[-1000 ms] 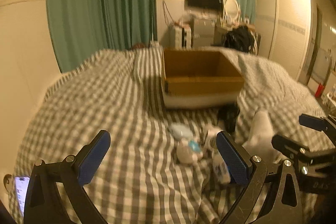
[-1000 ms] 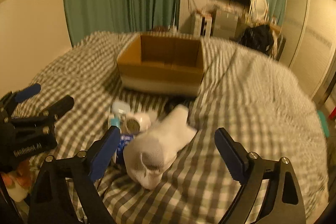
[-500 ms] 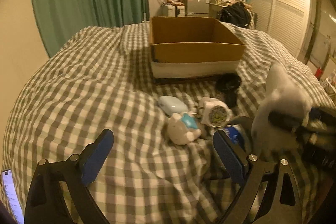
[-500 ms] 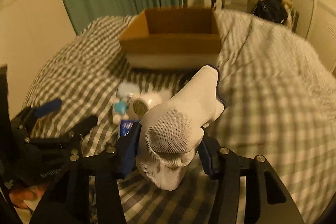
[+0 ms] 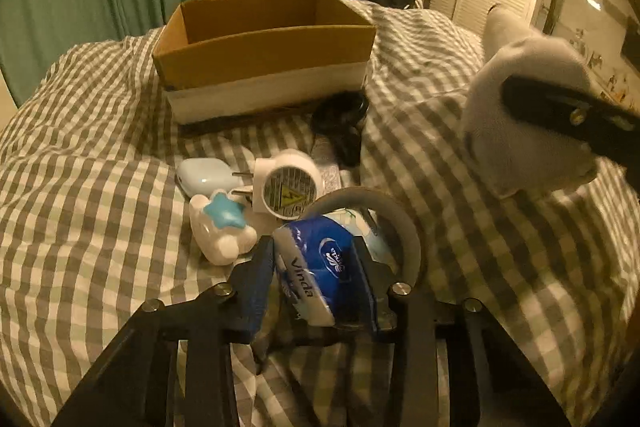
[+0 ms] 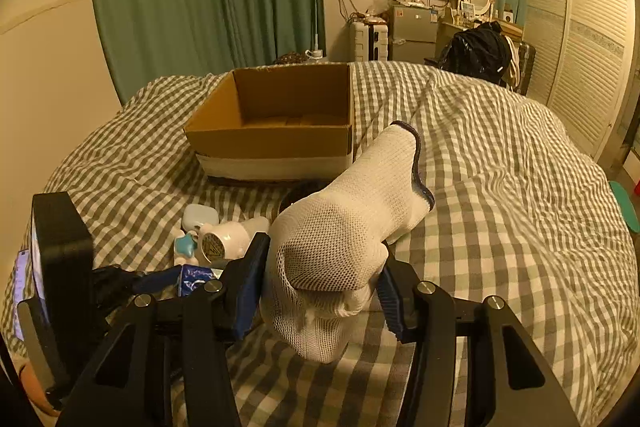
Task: Organize objects
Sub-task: 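Grasp the white sock with the right tool while the left tool grasps the Vinda tissue pack, then carry the sock and tissue pack over the box and release both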
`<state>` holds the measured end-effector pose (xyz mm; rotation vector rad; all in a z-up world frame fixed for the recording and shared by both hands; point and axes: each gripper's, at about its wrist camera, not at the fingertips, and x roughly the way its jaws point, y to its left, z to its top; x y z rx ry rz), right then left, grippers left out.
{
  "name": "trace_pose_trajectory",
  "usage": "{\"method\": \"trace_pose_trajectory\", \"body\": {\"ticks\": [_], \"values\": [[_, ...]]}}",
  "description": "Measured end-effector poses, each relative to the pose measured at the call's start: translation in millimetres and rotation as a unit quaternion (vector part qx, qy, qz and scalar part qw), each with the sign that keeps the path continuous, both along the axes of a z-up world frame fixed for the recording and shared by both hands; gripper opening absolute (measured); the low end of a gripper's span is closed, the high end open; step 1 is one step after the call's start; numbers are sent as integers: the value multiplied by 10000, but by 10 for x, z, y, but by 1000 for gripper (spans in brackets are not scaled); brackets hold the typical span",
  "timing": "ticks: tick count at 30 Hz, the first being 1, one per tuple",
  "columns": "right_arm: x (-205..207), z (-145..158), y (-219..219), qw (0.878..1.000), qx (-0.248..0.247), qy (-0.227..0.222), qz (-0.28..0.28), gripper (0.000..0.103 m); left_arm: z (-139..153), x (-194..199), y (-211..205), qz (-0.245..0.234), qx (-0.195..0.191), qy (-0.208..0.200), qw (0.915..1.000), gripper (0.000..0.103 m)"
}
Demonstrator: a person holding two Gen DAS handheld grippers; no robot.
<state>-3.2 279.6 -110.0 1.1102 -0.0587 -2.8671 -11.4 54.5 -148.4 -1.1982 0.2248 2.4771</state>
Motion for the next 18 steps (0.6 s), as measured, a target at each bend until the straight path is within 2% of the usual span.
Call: {"method": "trace_pose_trajectory", "body": {"ticks": [7, 18], "values": [[49, 32, 17, 10000, -24, 36, 12, 50, 112, 85, 6, 9, -62, 174, 9998, 27], [206, 420, -146, 9987, 88, 456, 197, 50, 686, 139, -301, 340, 55, 695, 9970, 24]]}}
